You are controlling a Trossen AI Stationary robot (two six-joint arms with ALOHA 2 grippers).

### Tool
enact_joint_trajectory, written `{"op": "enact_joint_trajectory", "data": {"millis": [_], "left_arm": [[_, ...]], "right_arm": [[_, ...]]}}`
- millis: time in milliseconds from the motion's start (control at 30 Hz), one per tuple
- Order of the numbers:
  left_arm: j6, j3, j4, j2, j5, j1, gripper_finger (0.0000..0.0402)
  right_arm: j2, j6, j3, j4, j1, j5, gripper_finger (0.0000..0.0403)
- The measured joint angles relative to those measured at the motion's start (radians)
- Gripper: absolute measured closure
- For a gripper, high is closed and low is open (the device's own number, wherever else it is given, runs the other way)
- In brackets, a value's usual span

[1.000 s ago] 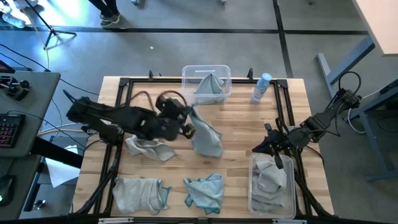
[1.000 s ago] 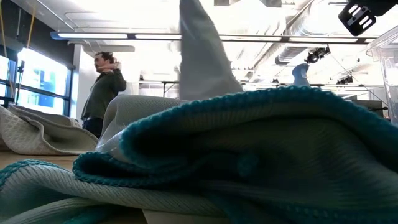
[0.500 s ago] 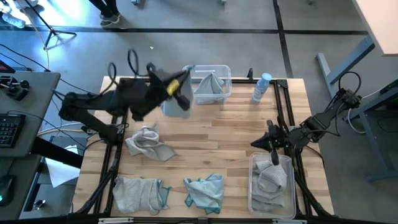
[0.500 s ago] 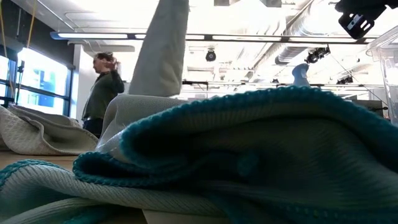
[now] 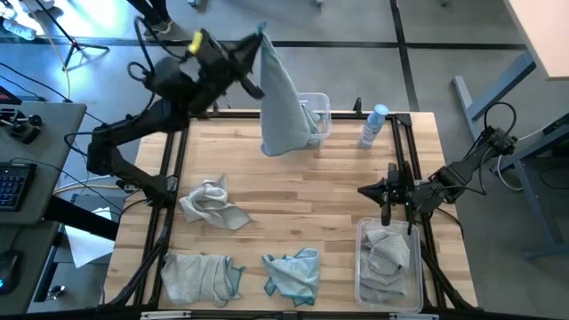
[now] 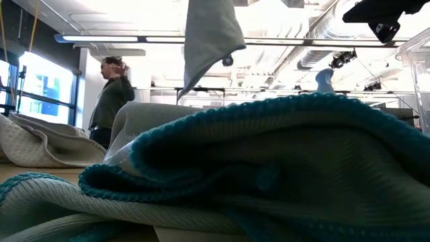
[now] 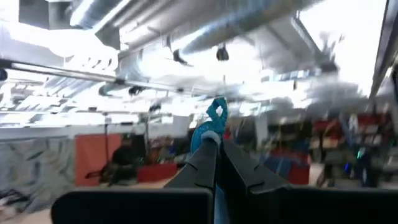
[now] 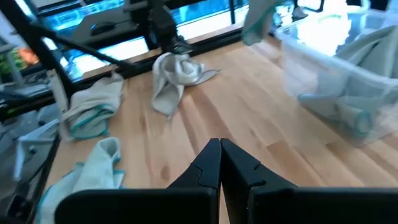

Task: Sort microfiber towel by color & place in baskets
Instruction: Put the blue microfiber towel into the top transparent bin

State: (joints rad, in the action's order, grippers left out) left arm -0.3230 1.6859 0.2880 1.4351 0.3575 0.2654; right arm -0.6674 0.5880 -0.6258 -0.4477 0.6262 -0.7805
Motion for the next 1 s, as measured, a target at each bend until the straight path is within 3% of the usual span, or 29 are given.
{"op": "enact_joint_trajectory", "data": {"millis": [167, 400, 567, 800, 1000], "left_arm": [[0.147, 0.000, 0.016, 0.015, -0.157, 0.134, 0.0401], [0.259, 0.000, 0.099, 0.064, -0.329, 0.235, 0.0401], [0.271, 0.057, 0.120, 0.110, -0.388, 0.255, 0.0401], [0.269, 0.229, 0.114, 0.227, -0.491, 0.259, 0.0401], [0.235, 0.324, -0.093, 0.287, -0.503, 0.259, 0.0401]], "right_arm": [[0.000, 0.041, 0.000, 0.000, 0.000, -0.077, 0.0403], [0.000, 0.068, 0.000, 0.003, -0.002, -0.151, 0.0403], [0.000, 0.078, 0.000, 0.003, -0.034, -0.157, 0.0403], [0.000, 0.088, 0.000, 0.003, -0.090, -0.154, 0.0403], [0.000, 0.087, 0.000, 0.003, -0.117, -0.125, 0.0403]]}}
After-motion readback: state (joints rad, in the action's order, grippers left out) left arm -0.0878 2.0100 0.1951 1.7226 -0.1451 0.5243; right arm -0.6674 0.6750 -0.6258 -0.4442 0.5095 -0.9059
